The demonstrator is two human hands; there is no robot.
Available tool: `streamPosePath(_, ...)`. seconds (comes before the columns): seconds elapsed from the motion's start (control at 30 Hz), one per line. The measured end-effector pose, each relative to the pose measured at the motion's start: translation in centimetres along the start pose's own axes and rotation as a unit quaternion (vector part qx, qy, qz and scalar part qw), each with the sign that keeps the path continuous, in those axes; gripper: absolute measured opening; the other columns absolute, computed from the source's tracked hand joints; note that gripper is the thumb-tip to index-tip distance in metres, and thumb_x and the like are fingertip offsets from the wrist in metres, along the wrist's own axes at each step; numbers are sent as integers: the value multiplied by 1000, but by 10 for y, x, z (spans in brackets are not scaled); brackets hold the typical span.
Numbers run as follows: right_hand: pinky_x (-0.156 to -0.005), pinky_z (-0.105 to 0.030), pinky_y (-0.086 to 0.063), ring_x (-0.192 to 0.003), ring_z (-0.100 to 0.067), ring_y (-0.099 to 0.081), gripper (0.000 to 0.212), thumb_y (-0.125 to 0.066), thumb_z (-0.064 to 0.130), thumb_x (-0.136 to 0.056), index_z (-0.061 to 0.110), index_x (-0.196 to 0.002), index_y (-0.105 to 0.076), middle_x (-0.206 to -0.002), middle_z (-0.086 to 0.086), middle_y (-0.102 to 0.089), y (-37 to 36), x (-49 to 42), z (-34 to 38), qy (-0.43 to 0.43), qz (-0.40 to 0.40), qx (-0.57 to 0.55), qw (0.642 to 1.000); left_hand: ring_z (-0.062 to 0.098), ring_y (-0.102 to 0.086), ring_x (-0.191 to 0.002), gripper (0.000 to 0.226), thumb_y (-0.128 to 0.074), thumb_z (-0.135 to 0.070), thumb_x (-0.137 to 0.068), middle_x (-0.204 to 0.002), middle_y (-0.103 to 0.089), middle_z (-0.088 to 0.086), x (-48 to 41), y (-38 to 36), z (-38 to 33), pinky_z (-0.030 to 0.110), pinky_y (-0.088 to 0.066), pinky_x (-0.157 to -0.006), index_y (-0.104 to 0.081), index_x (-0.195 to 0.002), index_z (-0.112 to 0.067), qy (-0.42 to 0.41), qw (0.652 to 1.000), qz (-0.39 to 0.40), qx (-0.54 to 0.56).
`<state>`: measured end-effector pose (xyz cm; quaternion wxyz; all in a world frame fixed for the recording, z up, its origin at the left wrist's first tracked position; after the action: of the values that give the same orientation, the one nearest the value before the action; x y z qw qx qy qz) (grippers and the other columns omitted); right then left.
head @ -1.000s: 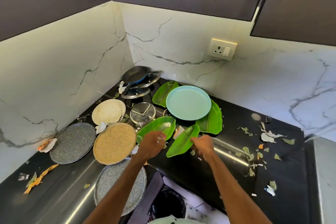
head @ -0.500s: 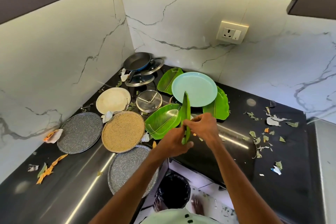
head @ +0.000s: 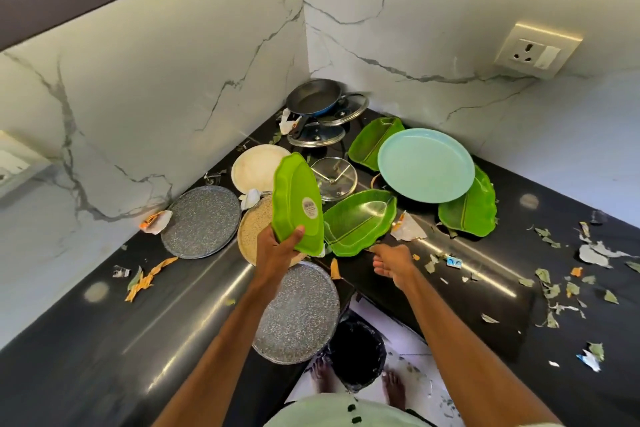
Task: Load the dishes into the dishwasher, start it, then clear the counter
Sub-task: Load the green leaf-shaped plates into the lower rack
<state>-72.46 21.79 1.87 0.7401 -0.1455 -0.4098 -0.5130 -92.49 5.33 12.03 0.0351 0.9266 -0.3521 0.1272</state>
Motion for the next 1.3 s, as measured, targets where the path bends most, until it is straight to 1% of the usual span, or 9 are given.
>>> streamPosePath(0.07, -48, -27, -50, -55, -17, -55, 23, -70, 12, -89, -8, -100, -67, -71, -11, -59, -13, -18, -2, -1, -13, 11, 1000, 21, -75, -86, 22, -70, -7, -90, -94, -78, 1, -1, 11, 1, 29, -60, -65, -68, -111, -12, 6, 1000, -8, 3)
streamPosePath(0.33, -43, -31, -51, -52, -21, -61, 25, -70, 18, -87, -4, -99, -65, -77, -16, -68, -28, -40, 16, -9, -117, 13, 993, 21, -75, -90, 24, -67, -5, -93, -98, -77, -3, 6, 22, 0, 33, -61, -66, -64, -111, -18, 24, 1000, 16, 5)
streamPosePath(0.47, -64, -43, -62, -61, -21, -67, 10, -67, 13, -89, 5, -93, -65, -85, -10, -68, -24, -21, 35, 40, -129, -29, 990, 21, -75, -91, 23, -68, -8, -92, -103, -76, 1, 1, 26, 4, 37, -62, -69, -64, -111, -20, 25, 999, 17, -13)
streamPosePath(0.53, -62, -44, -63, -65, -19, -68, 11, -62, 12, -94, 4, -88, -65, -83, -7, -68, -21, -15, 43, 80, -116, -41, 989, 22, -75, -92, 23, -70, -9, -91, -105, -76, 4, -3, 27, 6, 36, -61, -70, -65, -112, -18, 25, 999, 22, -19)
streamPosePath(0.73, -64, -48, -62, -73, -23, -72, 35, -58, 50, -69, 21, -88, -62, -80, -1, -71, 14, -23, 29, 168, -157, 60, 971, 14, -75, -84, 22, -69, -5, -91, -97, -76, -1, -10, 15, 9, 26, -59, -64, -66, -110, -17, 41, 997, 69, -16)
streamPosePath(0.83, -63, -46, -63, -70, -22, -74, 11, -72, 30, -77, 26, -84, -64, -79, 1, -74, 29, 32, 33, 172, -165, 60, 969, 19, -75, -86, 21, -72, -6, -89, -96, -77, -1, -12, 7, 13, 35, -62, -71, -68, -101, -23, 29, 994, 96, -36)
streamPosePath(1.03, -75, -44, -63, -79, -16, -74, 49, -79, 28, -66, 25, -113, -68, -93, 0, -77, 77, 68, -19, 128, -222, 65, 964, 24, -75, -85, 19, -76, -9, -87, -91, -78, 0, 0, -25, 33, 43, -61, -75, -72, -97, -25, 10, 980, 169, -100)
streamPosePath(1.17, -87, -41, -59, -88, -19, -72, 44, -78, 17, -79, 13, -121, -67, -105, -7, -76, 99, 112, -44, 119, -273, 81, 951, 12, -73, -78, 21, -74, -11, -89, -85, -77, -8, 24, -56, 36, 35, -60, -70, -71, -93, -31, -28, 957, 245, -153)
streamPosePath(1.3, -82, -41, -60, -81, -19, -72, 34, -75, 17, -81, 13, -114, -72, -97, -6, -77, 131, 143, -69, 139, -310, 82, 937, 16, -74, -81, 11, -72, -18, -91, -91, -77, 0, 53, -86, 38, 37, -60, -72, -73, -100, -24, -68, 924, 318, -200)
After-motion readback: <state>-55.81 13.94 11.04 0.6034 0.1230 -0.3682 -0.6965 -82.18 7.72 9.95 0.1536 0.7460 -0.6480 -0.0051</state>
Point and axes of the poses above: each hand's wrist, its own x-axis away from the middle knuckle, its own y-axis out of the back of the hand, z = x × y, the point moved 5 cm from there along -x, towards the middle knuckle
